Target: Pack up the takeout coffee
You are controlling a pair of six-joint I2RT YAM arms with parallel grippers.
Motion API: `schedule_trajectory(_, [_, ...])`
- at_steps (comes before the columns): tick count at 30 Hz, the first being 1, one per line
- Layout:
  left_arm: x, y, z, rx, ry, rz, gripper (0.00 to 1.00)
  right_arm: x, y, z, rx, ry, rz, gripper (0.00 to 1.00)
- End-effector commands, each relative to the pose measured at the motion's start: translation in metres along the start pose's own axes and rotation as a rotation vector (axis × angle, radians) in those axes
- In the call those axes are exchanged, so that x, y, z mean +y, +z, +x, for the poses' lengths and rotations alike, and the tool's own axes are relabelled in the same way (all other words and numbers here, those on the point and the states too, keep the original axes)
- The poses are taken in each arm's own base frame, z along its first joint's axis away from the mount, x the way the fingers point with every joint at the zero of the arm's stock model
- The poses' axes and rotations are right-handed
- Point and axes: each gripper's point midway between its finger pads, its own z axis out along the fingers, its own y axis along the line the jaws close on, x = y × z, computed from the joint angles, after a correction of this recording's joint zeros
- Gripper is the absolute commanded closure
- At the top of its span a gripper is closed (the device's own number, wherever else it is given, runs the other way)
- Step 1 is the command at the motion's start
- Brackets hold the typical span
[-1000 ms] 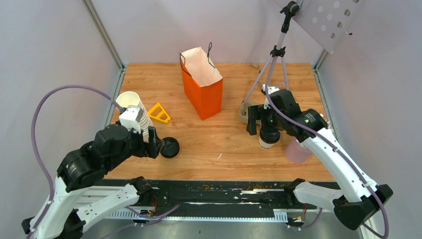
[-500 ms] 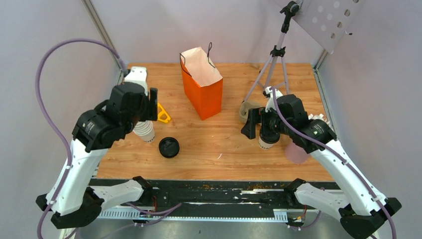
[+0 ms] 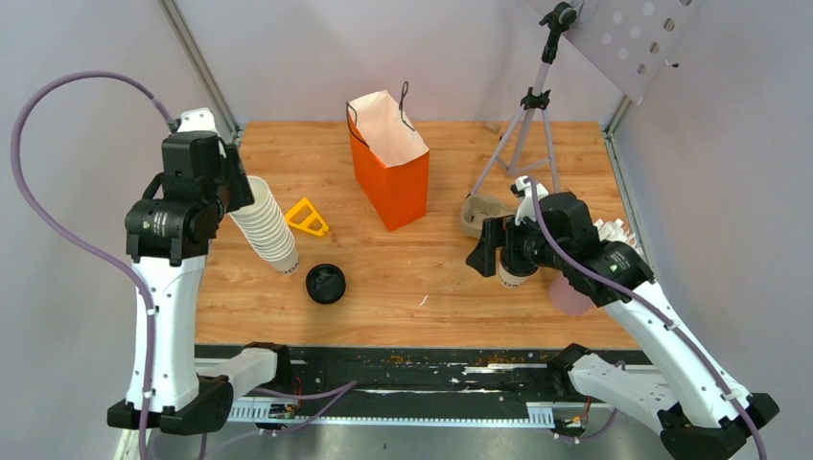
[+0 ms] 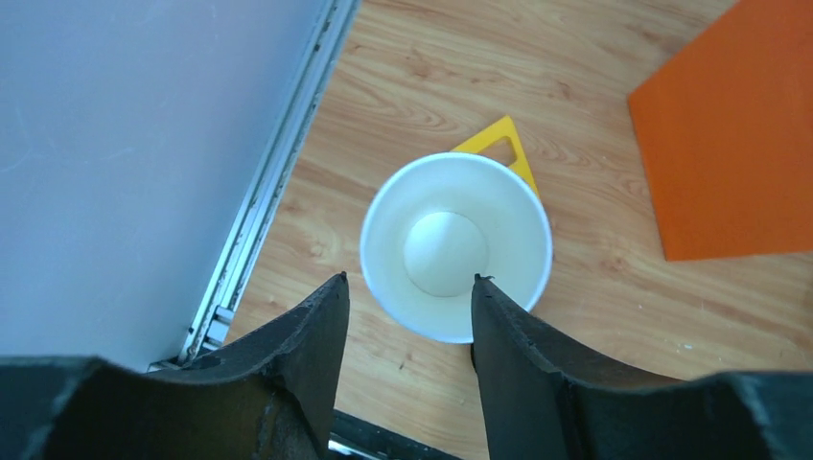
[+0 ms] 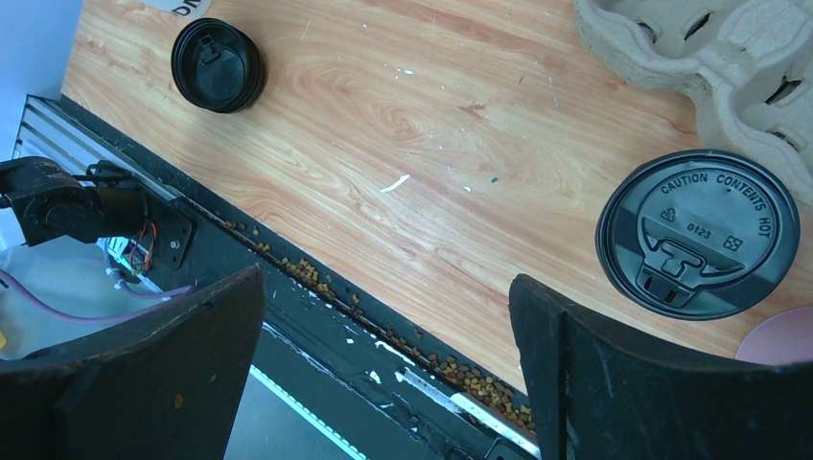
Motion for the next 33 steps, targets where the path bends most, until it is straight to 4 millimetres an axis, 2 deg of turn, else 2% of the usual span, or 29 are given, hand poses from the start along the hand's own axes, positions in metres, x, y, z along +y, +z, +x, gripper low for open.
schedule_trajectory(1, [0.013,0.005,-0.006,-0.029,-0.048,-0.010,0.44,0.006,0.005,-0.004,-0.016,-0.018,-0.035,0.02])
schedule_trajectory(3, [0.013,0.014,-0.004,-0.023,-0.063,-0.010,0.49,0.007,0.006,-0.002,-0.008,-0.018,-0.042,0.02])
schedule_trajectory(8, [0.030,0.033,0.003,0.000,-0.098,-0.070,0.56,0.005,0.006,0.000,0.000,-0.036,-0.035,0.02])
schedule_trajectory(12, [0.033,0.041,0.009,0.011,-0.090,-0.083,0.58,-0.005,0.005,0.002,0.005,-0.058,0.013,0.01])
schedule_trajectory(18, [0.027,0.055,0.016,0.036,-0.067,-0.062,0.66,-0.005,0.005,0.002,0.004,-0.061,0.009,0.01])
schedule_trajectory(29, [0.024,0.041,-0.002,-0.001,-0.075,-0.031,0.99,-0.010,0.007,0.005,0.010,-0.065,0.028,0.01])
schedule_trajectory(33, [0.026,0.030,-0.015,-0.042,-0.102,-0.037,1.00,-0.010,0.007,0.006,0.014,-0.065,0.030,0.01])
